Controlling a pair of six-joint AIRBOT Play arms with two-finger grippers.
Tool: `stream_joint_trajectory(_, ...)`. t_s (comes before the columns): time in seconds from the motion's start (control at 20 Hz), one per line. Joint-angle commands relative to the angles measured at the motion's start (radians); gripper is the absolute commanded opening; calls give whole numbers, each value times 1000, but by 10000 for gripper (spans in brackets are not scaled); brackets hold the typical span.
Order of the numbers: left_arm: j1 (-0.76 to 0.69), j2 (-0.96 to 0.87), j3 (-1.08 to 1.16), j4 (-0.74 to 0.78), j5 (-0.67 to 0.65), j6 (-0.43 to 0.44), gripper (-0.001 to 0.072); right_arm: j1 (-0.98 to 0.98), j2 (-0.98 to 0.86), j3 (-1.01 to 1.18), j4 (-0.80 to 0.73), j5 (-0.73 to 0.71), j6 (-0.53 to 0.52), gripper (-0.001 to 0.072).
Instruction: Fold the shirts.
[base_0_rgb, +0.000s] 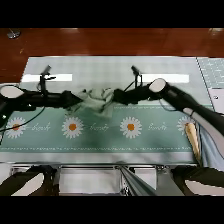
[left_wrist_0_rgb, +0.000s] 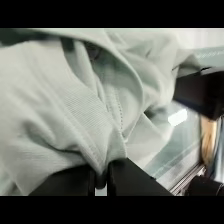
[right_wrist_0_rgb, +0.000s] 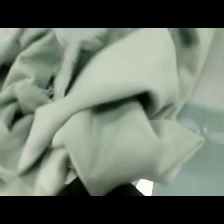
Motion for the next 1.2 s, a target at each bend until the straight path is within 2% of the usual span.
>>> stream_joint_trajectory(0.0, 113, 60, 124, -1, -62, -14, 29, -135, 93, 222, -166, 117, 60, 25)
stream_joint_trajectory(0.3, 103, 65, 383, -2, -114, -63, 29, -190, 243, 551, -328, 273, 58, 25)
stream_joint_trajectory(0.7, 50, 101, 627, -47, -116, -74, 29, -189, 390, 621, -373, 364, -11, 25)
stream_joint_trajectory(0.95, 48, 205, 901, -47, -120, -73, 29, -189, 499, 775, -361, 426, -54, 25)
stream_joint_trajectory(1.15, 49, 306, 931, -46, -216, -98, 29, -189, 565, 786, -275, 574, -69, 26)
